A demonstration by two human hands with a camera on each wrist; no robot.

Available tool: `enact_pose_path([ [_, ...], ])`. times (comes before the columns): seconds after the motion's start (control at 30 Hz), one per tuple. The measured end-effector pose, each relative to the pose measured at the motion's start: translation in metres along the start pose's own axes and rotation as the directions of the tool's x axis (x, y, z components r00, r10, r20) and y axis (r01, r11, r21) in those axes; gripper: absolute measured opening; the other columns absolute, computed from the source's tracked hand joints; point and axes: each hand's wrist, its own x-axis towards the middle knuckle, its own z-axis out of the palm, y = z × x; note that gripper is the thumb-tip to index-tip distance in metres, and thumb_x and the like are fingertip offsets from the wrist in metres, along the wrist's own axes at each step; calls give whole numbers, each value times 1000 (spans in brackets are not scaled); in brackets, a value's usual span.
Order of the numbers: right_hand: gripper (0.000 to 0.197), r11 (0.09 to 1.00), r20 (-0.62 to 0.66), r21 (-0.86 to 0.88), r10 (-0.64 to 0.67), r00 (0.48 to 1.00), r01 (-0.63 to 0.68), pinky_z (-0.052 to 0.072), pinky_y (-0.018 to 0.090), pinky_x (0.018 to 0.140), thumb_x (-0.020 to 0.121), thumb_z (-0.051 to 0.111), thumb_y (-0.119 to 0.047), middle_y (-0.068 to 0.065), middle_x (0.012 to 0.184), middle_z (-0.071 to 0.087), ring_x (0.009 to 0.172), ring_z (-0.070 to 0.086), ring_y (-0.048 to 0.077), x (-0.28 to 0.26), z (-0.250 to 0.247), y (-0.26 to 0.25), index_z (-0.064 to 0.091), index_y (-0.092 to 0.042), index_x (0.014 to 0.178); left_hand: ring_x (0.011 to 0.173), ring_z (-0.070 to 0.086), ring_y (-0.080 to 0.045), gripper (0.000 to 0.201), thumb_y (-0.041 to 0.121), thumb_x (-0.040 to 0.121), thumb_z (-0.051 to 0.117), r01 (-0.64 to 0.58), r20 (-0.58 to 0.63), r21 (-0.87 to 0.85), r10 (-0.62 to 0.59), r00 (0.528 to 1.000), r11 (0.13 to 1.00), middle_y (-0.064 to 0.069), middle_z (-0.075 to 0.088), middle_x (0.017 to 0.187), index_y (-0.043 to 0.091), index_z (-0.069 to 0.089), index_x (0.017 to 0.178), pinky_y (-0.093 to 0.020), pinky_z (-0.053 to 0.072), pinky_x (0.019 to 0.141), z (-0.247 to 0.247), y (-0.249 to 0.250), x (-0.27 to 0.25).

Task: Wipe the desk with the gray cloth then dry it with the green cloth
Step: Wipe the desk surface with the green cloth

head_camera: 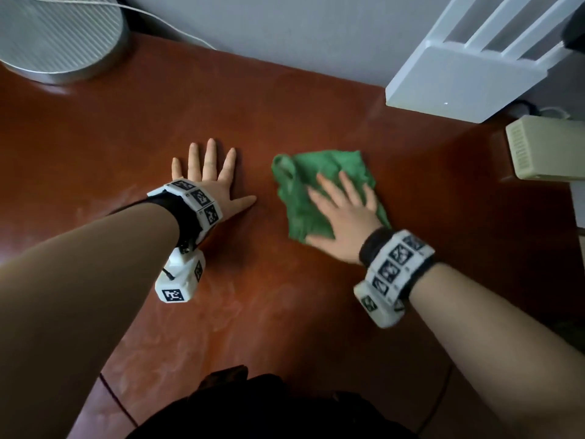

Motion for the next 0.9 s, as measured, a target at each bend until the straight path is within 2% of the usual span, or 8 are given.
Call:
enact_pose_path([
  [0.07,83,984,76,-42,-171,982,174,-11,51,113,83,45,-64,-14,156,-15,144,-19,21,-23,12,-17,-5,-43,146,142,-23,-29,89,72,84,31,-4,-10,4,4,1000,1000,-3,-27,154,31,-18,146,-51,-7,115,0,0,-1],
  [0.13,83,981,103,-31,-185,977,189,-10,49,113,82,47,-64,-16,156,-14,144,-18,17,-18,8,-11,-3,-44,145,142,-22,-30,88,71,85,30,-7,-1,4,7,1000,1000,-4,-27,154,31,-18,147,-52,-6,115,-1,-1,-1],
  [0.23,83,1000,27,20,-8,1000,7,-4,47,115,80,44,-68,-16,157,-10,146,-12,16,23,-11,12,1,-43,146,141,-23,-30,88,70,86,31,-8,26,-4,8,1000,1000,-3,-29,153,31,-19,146,-52,-6,115,-4,-1,-1],
  [0.3,80,980,-25,125,157,987,-153,-1,48,116,82,46,-64,-16,157,-7,146,-8,17,56,-27,22,3,-42,146,141,-24,-29,88,70,86,31,-5,36,-1,5,999,1000,-3,-30,152,31,-20,146,-52,-7,115,-5,-1,-1],
  [0.37,77,948,-38,197,261,964,-249,1,50,116,84,45,-62,-16,157,-5,146,-8,18,79,-39,24,4,-41,147,141,-24,-29,88,70,86,29,-5,39,4,5,999,1000,-3,-30,152,30,-21,146,-52,-7,115,-5,-1,-1],
  [0.63,76,953,-63,130,282,957,-273,6,52,115,85,38,-65,-13,158,-5,146,-5,22,89,-41,25,1,-39,147,140,-26,-31,88,70,86,29,-18,48,-8,18,999,1000,-4,-32,151,30,-22,145,-53,-8,114,-5,-2,0],
  [0.8,80,899,-88,239,396,914,-366,6,53,115,83,41,-65,-11,158,-1,146,-3,23,143,-73,27,4,-37,148,140,-27,-30,88,70,86,29,-8,46,-1,8,999,1000,-3,-33,151,30,-23,145,-53,-9,113,-3,-2,3],
  [0.9,80,890,-97,263,408,908,-372,6,55,114,82,42,-65,-11,158,1,146,-3,26,164,-86,18,6,-37,147,140,-27,-31,88,71,86,28,-2,57,14,1,998,1000,-3,-34,151,30,-24,144,-53,-9,113,-3,-1,5],
])
